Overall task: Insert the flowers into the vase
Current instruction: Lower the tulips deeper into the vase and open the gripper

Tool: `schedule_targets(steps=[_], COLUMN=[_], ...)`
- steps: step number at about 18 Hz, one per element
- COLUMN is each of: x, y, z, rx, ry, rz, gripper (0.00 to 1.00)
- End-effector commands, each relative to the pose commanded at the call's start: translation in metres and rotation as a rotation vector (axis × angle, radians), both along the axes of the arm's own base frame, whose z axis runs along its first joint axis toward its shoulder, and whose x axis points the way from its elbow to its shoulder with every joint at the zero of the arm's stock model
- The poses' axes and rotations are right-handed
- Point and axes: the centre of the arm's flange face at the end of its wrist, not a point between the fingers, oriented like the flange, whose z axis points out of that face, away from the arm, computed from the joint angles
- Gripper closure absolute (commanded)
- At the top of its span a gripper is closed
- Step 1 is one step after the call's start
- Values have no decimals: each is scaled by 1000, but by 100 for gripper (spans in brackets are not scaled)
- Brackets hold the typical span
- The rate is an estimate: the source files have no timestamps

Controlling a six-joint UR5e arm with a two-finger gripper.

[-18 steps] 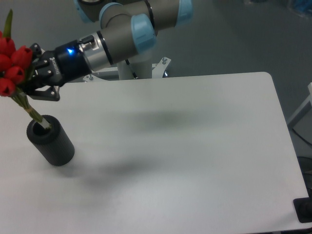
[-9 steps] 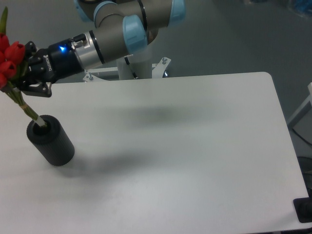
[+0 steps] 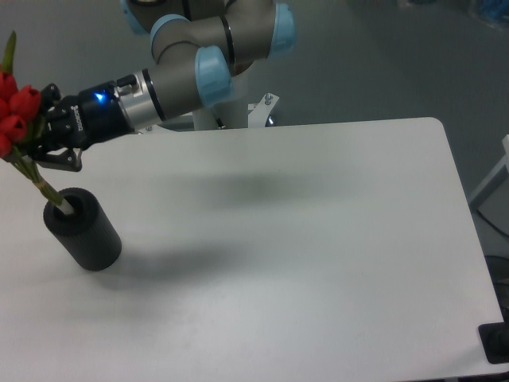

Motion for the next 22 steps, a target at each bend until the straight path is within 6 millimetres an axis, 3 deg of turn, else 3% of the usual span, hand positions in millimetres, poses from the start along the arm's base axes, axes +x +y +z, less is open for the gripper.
schedule_targets(steps=[7, 17, 21, 22], x=[-9, -9, -12, -14], y=[11, 4, 6, 5], z=[-40, -93, -104, -105], rx=[-42, -80, -91, -93], ry=[-15, -43, -53, -55], rz=[-1, -4, -1, 2], gripper=[68, 62, 26, 23])
